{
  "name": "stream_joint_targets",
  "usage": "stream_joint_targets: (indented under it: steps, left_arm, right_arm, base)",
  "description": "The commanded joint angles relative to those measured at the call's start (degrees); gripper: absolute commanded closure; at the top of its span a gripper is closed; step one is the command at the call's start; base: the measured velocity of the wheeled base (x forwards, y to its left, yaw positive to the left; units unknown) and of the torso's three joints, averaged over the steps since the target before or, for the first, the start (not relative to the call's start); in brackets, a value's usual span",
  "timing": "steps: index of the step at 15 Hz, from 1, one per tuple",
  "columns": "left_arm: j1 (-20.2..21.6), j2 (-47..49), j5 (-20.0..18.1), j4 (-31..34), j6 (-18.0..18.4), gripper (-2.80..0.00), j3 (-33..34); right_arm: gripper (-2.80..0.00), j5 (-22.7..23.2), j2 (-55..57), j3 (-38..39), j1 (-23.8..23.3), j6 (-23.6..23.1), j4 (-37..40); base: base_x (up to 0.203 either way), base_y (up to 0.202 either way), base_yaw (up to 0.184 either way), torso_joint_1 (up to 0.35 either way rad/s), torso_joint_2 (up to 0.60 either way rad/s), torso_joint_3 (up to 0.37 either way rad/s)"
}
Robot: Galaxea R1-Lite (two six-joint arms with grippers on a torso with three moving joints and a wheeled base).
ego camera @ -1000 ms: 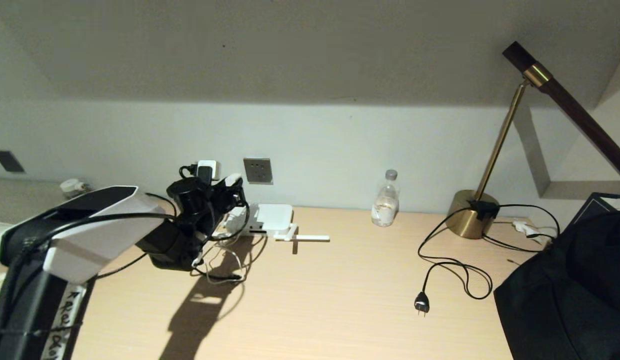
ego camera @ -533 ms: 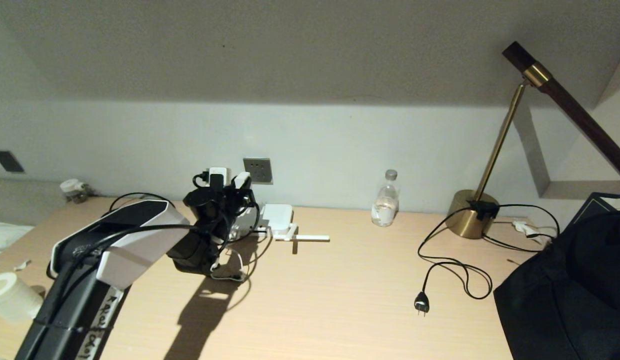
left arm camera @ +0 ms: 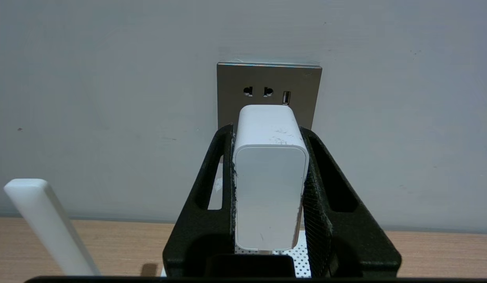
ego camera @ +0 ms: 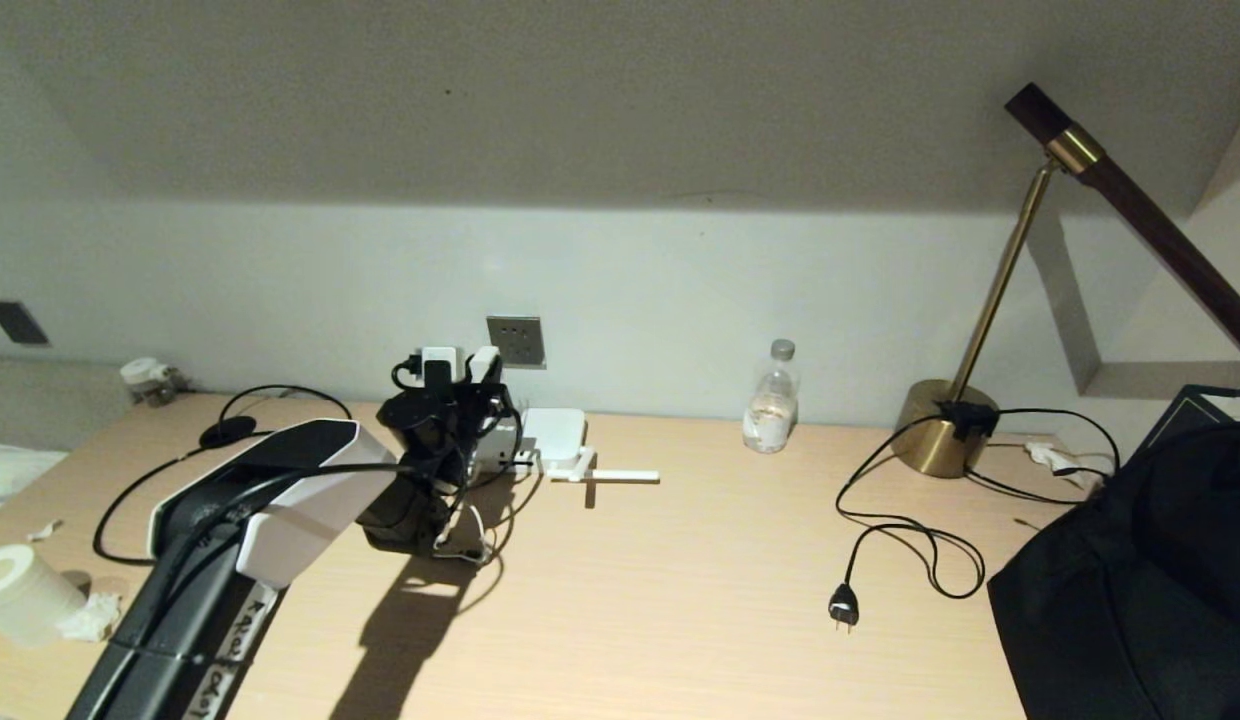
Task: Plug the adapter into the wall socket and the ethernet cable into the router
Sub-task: Align plug and socket
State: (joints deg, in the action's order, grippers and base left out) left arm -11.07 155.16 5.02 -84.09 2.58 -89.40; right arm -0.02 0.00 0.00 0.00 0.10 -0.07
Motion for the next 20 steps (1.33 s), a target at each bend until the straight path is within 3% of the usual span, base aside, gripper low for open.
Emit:
stream_joint_targets:
  steps: [1,6,20]
  left_arm:
    - [-0.01,0.58,-0.01,-0.46,-0.04,0.00,-0.69]
    - [-0.09,0.95,-0.63,1.56,-0.12,0.00,-1.71]
    - [-0.01,3.82,-0.63,12.51,-0.12,0.00,-14.64]
  right_arm:
    - [0.00,0.02,0.09,0.00,0.00,-0.01,-0.01]
    - [0.00,-0.01,0.09,0.00,0.00,-0.01,-0.01]
    - [0.00,0.02,0.09,0.00,0.00,0.08,-0.01]
  base:
    - [0.000,0.000,0.000,0.000,0.00,0.000]
    - [0.000,0.000,0.000,0.000,0.00,0.000]
    - [0.000,0.000,0.000,0.000,0.00,0.000]
